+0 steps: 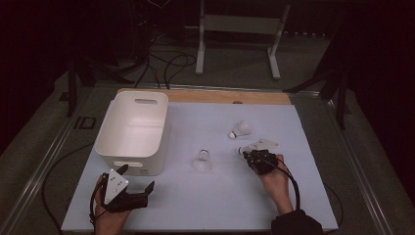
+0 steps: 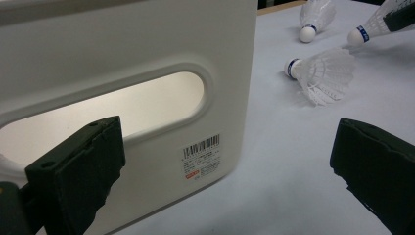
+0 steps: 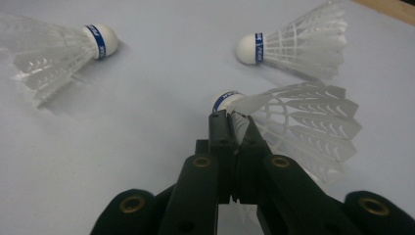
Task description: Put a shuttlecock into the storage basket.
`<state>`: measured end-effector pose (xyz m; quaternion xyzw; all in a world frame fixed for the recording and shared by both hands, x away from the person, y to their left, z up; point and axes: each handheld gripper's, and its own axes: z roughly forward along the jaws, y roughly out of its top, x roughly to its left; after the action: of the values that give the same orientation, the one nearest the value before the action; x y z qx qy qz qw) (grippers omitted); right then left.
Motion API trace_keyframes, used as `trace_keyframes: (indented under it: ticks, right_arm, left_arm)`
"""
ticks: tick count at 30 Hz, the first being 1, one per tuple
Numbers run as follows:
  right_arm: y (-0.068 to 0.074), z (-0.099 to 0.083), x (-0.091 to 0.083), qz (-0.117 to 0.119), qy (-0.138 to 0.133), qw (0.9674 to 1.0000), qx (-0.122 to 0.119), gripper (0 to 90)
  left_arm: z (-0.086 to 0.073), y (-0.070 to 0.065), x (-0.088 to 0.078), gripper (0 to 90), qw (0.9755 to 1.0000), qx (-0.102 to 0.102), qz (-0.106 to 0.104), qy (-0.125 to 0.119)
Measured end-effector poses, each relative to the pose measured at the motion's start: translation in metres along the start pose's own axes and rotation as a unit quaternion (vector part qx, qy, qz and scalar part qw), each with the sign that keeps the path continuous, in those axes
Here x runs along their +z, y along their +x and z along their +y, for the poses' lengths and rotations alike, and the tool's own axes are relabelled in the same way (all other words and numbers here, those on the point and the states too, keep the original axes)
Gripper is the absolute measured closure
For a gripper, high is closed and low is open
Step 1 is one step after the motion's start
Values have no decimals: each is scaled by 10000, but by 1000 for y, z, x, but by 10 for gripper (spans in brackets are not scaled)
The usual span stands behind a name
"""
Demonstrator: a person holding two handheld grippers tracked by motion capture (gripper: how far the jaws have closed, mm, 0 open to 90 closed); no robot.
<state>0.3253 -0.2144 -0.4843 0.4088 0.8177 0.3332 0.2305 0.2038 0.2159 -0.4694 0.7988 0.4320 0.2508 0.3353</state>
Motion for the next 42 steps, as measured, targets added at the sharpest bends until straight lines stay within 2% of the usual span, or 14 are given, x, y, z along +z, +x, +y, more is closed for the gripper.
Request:
trace_keyframes:
  ticks: [4, 35, 42]
  right_arm:
    - [1, 2, -2, 13, -34, 10000, -43, 884]
    - [14, 14, -15, 201, -247, 9994, -135, 882]
    - [16, 16, -18, 282, -292, 9991, -81, 882]
  left_arm:
    - [-1, 0, 2, 5, 9999, -23, 0, -140]
    - [-1, 0, -1, 4, 9998, -27, 14, -190]
    - [-1, 0, -2, 4, 9998, -15, 19, -196]
